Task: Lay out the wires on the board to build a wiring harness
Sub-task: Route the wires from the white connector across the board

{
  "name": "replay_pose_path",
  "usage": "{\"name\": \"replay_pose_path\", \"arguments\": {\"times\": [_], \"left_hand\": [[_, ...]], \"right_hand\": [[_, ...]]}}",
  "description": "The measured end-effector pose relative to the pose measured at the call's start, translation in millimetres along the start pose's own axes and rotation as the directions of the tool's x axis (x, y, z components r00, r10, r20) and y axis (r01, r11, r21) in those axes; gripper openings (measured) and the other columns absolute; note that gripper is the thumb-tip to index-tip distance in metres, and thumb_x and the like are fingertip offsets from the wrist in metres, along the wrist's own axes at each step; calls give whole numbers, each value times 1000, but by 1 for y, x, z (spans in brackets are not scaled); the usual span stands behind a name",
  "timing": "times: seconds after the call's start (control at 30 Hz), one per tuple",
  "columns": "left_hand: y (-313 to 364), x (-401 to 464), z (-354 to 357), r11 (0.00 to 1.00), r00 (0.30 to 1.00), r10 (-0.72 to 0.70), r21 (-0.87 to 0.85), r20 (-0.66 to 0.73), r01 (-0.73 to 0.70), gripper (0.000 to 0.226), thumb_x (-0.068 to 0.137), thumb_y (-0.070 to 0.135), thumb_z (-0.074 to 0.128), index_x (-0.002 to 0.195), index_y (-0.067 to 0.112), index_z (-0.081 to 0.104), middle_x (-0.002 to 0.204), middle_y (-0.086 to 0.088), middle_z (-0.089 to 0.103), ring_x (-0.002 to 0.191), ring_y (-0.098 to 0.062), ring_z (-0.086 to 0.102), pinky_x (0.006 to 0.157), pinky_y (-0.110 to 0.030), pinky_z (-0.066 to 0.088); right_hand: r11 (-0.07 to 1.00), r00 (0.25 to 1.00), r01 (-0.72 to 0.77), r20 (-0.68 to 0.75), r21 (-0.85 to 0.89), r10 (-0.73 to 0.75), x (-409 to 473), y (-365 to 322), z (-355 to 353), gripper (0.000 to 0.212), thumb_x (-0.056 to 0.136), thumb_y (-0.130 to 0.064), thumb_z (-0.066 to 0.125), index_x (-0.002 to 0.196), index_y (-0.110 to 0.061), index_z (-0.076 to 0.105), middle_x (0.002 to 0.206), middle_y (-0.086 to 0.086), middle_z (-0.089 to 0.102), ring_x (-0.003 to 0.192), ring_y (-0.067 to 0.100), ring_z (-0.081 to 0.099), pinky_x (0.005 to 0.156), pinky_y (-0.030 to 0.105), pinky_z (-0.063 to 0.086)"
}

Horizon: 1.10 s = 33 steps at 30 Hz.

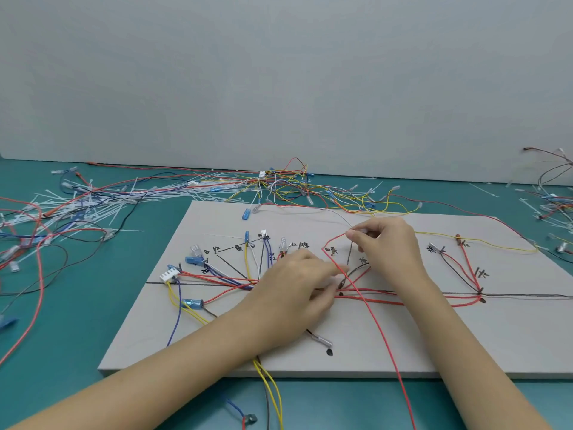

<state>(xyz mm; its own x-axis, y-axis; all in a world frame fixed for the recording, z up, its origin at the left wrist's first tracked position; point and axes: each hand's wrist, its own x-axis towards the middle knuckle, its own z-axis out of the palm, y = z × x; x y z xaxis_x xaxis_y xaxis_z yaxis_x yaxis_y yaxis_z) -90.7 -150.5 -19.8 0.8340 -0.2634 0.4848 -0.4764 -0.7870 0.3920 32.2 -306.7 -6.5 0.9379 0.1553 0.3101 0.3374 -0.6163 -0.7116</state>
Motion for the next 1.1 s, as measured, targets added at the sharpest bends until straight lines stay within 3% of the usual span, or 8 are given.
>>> {"name": "replay_pose_path", "arguments": {"times": [0.07, 0.13, 0.27, 0.37, 0.5, 0.63, 0.87, 1.1], "left_hand": [[0, 2, -3, 993, 986, -94, -89, -138, 83, 9, 89, 27, 63, 92, 18, 61, 87, 13, 61, 89, -9, 49, 79, -28, 41], [-1, 6, -8, 969, 953, -211, -175, -217, 175, 26, 82, 30, 73, 82, 19, 49, 78, 11, 54, 77, -7, 46, 69, -24, 39], [-4, 9, -16, 950, 927, -281, -212, -249, 232, 30, 80, 33, 76, 88, 25, 48, 65, 8, 48, 65, -7, 45, 57, -19, 35], [-7, 11, -17, 957, 934, -263, -189, -241, 221, 15, 91, 35, 63, 84, 21, 63, 58, 5, 52, 59, -10, 46, 58, -29, 39], [-19, 16, -32, 878, 893, -374, -405, -251, 254, 30, 97, 29, 55, 76, 16, 71, 62, 6, 67, 60, 0, 57, 59, -15, 40], [-39, 22, -52, 732, 808, -542, -602, -231, 319, 45, 100, 40, 43, 75, 17, 73, 73, 2, 75, 76, -9, 70, 70, -22, 48], [-68, 19, -75, 630, 708, -658, -703, -257, 330, 69, 102, 51, 23, 73, 13, 73, 70, -2, 75, 75, -12, 73, 67, -20, 49], [-85, 11, -82, 540, 638, -742, -748, -207, 386, 71, 101, 54, 21, 77, 14, 74, 76, -3, 76, 80, -11, 73, 71, -23, 46]], "right_hand": [[999, 1000, -18, -7, -40, 17, 0, -1, -1, 9, 83, -30, 73, 75, -26, 74, 71, -4, 65, 76, 21, 62, 71, 33, 49], [998, 1000, -12, -12, -65, 12, -1, -3, 0, 10, 84, -30, 72, 75, -25, 73, 72, -5, 66, 77, 21, 63, 72, 35, 51], [997, 1000, 6, -10, -83, -6, -1, -8, 2, 12, 85, -29, 71, 75, -24, 73, 71, -7, 65, 77, 21, 63, 72, 36, 52], [996, 1000, -3, -10, -92, 2, -1, -6, 1, 14, 85, -30, 71, 72, -24, 71, 70, -6, 65, 78, 22, 63, 73, 36, 52], [994, 1000, -3, -23, -107, 0, 0, -5, 0, 22, 85, -34, 72, 66, -23, 66, 70, -5, 64, 76, 22, 61, 70, 35, 50], [995, 1000, 4, 1, -97, -4, 1, -7, 1, 23, 84, -37, 73, 69, -19, 71, 67, -6, 63, 73, 22, 60, 69, 36, 50], [994, 972, 103, 216, -40, -92, 5, -26, 14, 33, 90, -28, 66, 60, -14, 65, 56, -3, 62, 51, 5, 47, 56, 27, 34], [934, 874, 286, 458, -217, -161, 9, -38, 17, 35, 101, -20, 48, 83, 5, 64, 85, 18, 67, 81, 33, 55, 75, 35, 44]]}}
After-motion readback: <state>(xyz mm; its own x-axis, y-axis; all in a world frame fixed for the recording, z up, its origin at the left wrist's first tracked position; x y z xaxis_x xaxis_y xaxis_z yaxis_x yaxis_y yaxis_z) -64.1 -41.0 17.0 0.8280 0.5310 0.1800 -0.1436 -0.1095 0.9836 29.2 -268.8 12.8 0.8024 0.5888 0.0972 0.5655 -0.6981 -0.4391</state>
